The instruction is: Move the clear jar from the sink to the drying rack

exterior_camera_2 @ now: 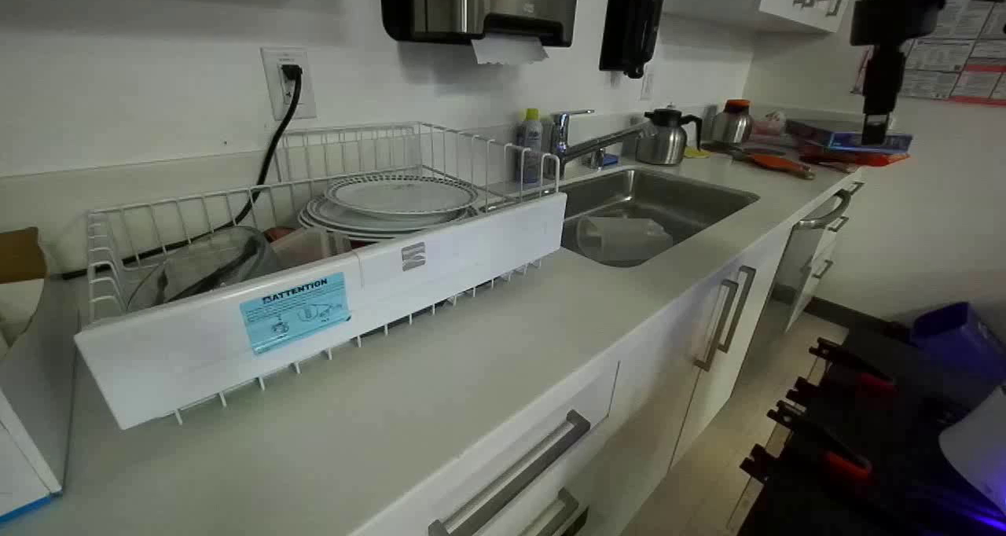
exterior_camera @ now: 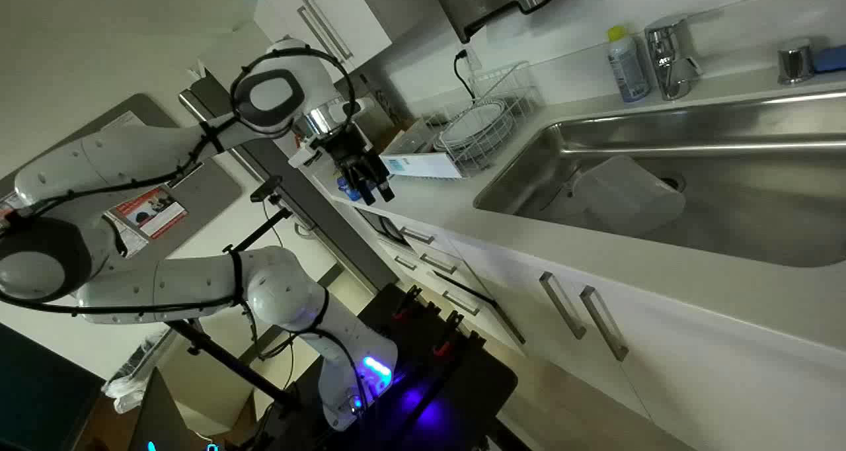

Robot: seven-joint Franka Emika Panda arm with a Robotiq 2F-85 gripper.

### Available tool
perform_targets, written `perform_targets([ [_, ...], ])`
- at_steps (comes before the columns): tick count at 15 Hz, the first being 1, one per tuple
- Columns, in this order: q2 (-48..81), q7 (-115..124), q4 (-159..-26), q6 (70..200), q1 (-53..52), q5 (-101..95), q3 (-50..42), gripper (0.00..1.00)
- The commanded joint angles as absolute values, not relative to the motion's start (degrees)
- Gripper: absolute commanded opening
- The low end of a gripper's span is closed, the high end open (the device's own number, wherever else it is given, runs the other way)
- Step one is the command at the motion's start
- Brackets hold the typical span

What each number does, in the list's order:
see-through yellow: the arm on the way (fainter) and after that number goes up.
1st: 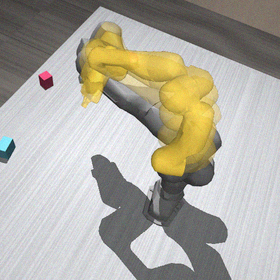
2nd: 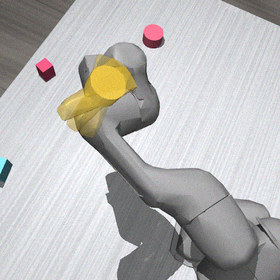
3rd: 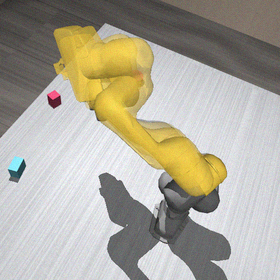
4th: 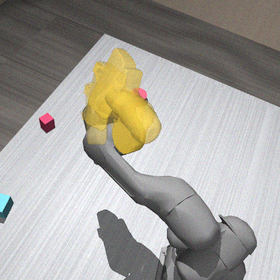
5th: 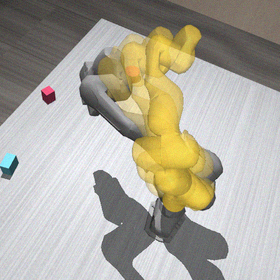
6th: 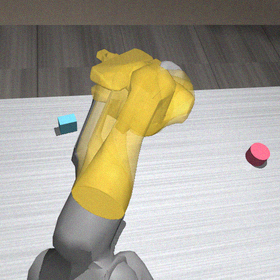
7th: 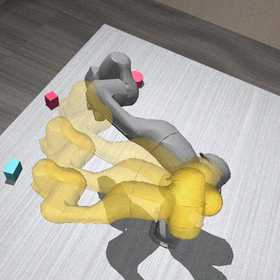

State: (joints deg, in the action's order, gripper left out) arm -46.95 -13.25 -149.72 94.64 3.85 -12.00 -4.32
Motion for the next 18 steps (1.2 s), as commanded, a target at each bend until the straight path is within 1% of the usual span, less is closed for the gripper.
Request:
perform_targets([
  [1, -46.97, -12.64, -149.6, 94.39, 2.79, -12.48, -5.11, 1.0],
  [8, -45.56, -12.44, -148.05, 96.13, 2.41, -11.81, -5.29, 1.0],
  [13, -37.33, -8.91, -142.98, 105.2, 2.15, -12.78, -3.39, 1.0],
  [18, -23.21, -4.18, -136.05, 116.88, 3.88, -15.88, -2.16, 1.0],
])
